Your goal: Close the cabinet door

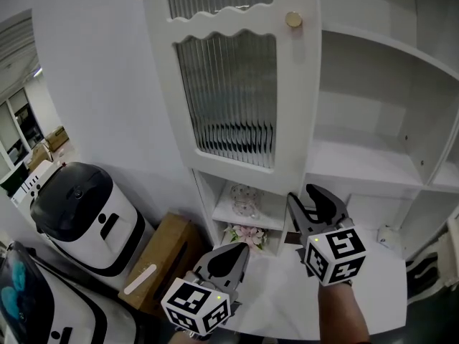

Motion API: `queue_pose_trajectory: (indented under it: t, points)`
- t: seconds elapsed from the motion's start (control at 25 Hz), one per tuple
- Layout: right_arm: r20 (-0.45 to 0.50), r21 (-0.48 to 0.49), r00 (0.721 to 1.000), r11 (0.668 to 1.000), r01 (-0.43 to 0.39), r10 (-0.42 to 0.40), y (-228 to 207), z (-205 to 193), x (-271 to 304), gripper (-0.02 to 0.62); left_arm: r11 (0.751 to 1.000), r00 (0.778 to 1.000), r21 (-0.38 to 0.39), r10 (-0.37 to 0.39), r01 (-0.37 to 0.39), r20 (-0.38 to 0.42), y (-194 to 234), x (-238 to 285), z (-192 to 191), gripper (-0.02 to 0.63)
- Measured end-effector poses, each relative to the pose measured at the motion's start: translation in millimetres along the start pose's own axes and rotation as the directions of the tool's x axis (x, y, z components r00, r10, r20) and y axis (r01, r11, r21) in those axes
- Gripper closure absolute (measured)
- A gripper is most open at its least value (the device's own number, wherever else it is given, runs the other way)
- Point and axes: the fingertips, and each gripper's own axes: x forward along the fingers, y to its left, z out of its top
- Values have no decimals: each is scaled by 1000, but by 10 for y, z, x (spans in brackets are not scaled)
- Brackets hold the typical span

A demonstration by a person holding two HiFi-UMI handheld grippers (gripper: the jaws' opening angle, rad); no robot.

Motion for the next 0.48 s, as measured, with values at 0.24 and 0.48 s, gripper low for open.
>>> queue_pose_trajectory:
  t: [0.24, 0.48]
  points:
    - [7, -34, 999, 999, 37, -36, -133, -11, 105, 410, 1000, 1000, 7, 13, -13, -15, 41, 89, -14, 601]
    - [6, -33, 999, 999, 42, -42, -210, -16, 205, 410, 1000, 999, 11, 28, -28, -25, 105, 133, -17, 601]
